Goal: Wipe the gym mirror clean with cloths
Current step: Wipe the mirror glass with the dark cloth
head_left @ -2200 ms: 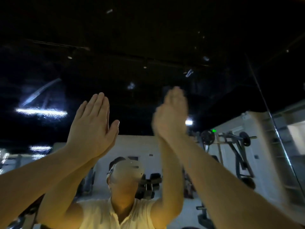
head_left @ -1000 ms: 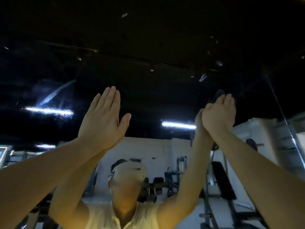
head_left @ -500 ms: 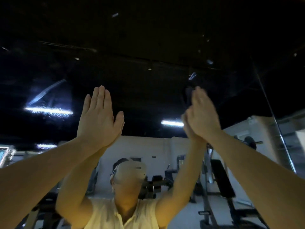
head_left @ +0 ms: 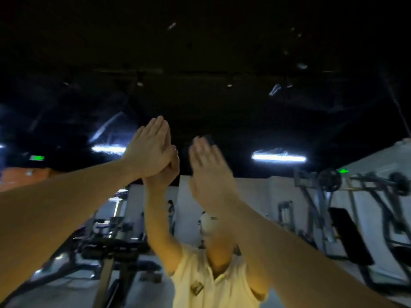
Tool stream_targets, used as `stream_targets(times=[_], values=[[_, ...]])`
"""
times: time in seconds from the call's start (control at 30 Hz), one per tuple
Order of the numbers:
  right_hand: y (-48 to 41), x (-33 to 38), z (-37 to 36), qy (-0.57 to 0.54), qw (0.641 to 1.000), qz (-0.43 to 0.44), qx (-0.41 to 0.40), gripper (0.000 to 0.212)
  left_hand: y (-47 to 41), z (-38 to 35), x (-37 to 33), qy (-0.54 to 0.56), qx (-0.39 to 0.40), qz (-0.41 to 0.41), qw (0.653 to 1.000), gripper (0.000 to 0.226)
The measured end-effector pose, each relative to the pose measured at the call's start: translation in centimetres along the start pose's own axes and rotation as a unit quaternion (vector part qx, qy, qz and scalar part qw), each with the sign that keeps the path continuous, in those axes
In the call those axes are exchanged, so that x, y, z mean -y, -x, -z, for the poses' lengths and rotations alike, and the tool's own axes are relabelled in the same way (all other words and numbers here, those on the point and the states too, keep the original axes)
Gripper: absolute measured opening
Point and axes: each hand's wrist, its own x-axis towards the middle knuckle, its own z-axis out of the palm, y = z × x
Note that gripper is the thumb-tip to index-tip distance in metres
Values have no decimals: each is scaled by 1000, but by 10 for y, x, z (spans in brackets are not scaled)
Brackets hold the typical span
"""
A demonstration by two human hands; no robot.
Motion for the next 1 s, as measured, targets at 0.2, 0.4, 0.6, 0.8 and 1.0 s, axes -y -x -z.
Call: stream_targets(times=[0.2,0.4,0.6,0.8,1.0], values=[[55,23,-7,5,964,260,63,69,76,17,8,-20,44,-33,998,89],[-37,-21,13,-18,990,-140,-12,70,155,15,68,-54,-10,-67,996,67],[-63,105,3,-17,997,-69,-13,73,161,21,135,-53,-10,-34,998,72],[-34,184,-19,5,938,343,40,62,146,11,177,-2,-26,-1,1000,76],[-88,81,1,14,993,-108,-36,69,127,-9,207,-19,-41,-44,998,85]])
